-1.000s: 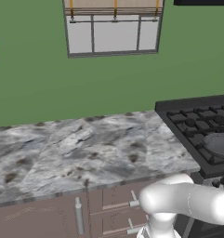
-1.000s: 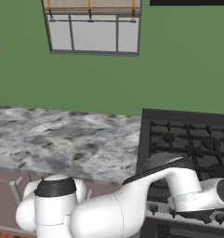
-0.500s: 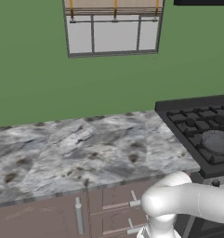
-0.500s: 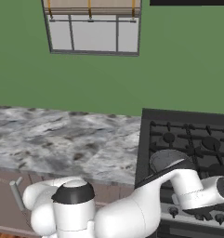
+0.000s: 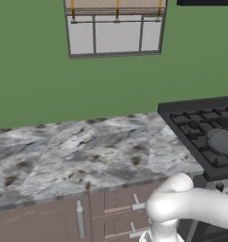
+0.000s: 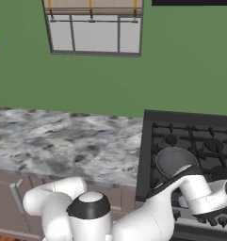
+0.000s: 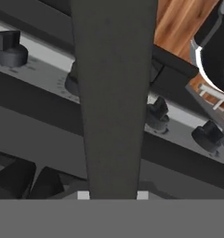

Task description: Pick the pan from the cabinet and place it on the stove. Then turn on the stove burner for the pan.

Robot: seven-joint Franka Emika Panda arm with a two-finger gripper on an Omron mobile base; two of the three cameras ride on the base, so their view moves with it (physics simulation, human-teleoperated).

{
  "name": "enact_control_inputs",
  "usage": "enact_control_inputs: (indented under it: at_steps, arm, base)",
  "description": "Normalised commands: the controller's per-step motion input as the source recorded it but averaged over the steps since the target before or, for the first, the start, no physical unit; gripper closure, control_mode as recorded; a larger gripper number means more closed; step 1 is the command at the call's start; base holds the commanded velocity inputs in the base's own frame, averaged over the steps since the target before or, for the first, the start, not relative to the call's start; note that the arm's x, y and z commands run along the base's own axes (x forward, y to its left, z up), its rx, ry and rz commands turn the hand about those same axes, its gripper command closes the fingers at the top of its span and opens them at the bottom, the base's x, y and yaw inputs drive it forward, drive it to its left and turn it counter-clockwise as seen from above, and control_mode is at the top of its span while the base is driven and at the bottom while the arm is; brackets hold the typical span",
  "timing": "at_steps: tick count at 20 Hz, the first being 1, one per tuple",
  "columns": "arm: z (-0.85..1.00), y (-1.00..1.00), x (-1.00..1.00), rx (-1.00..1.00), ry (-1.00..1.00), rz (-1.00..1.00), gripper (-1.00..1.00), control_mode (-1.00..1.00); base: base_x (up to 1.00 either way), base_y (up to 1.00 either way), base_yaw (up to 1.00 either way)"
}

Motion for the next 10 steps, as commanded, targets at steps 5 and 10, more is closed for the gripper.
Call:
enact_control_inputs:
  at_steps: [5, 10]
  arm:
    - [0.00, 0.05, -0.02, 0.00, -0.02, 0.00, -1.00, -1.00]
    - [0.14, 0.11, -0.18, 0.00, -0.16, 0.00, -1.00, -1.00]
  base:
    - [0.00, 0.00, 0.00]
    - [0.00, 0.00, 0.00]
